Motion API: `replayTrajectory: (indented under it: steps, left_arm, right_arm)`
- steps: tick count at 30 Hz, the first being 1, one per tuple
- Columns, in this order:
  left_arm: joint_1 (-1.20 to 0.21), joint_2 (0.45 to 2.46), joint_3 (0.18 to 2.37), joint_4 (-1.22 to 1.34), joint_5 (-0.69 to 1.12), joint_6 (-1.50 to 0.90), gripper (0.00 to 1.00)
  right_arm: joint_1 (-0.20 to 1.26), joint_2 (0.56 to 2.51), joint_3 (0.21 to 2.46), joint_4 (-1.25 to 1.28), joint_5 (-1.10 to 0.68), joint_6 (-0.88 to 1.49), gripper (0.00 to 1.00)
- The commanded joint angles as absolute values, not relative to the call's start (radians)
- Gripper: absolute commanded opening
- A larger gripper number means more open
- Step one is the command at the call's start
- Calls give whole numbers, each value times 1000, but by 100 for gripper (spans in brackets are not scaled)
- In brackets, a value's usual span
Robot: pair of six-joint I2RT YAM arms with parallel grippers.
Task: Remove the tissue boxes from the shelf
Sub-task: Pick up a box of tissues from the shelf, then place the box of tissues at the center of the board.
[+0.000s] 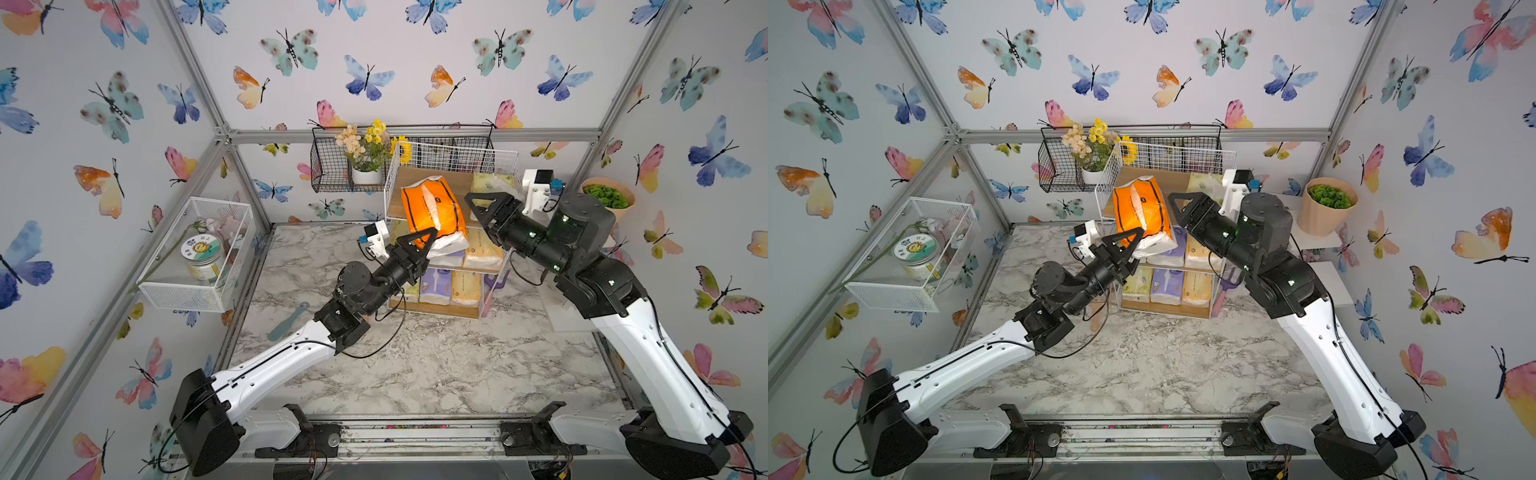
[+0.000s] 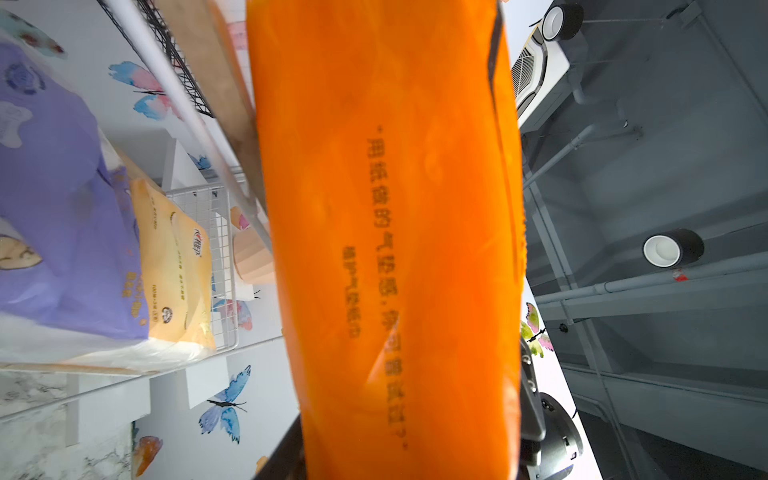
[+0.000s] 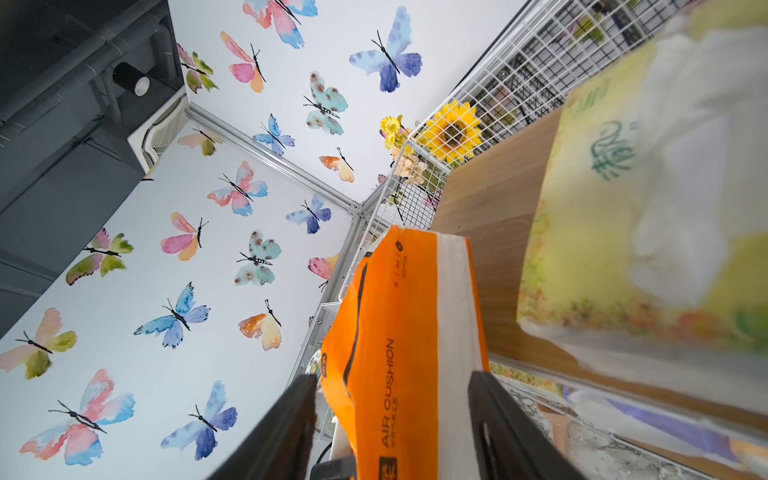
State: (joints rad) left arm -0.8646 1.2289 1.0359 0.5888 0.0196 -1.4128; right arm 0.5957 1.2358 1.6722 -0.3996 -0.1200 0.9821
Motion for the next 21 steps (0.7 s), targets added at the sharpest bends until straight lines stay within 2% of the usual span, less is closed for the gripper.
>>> replayTrajectory:
  steps: [1,7,13,17,21]
  left_arm:
    - [-873,1120,1008,478,11,-1281,43]
    - [-875,924,943,180,67,-1121,42]
    - [-876,749,850,-142,139,-1046,38]
    - [-875,654,696,-201,256,-1081,39]
    - [-875,571,534,-209,339,-1122,40]
  right_arm:
    - [601,1182,1715,-453,-57,879,70]
    - [601,1112,1680,-479,-90,752,70]
    - [601,1065,1620,-472,-250,704,69]
    - [601,1094,1632,-523,-358,709,67]
    - [601,1119,1629,-546,-393,712,66]
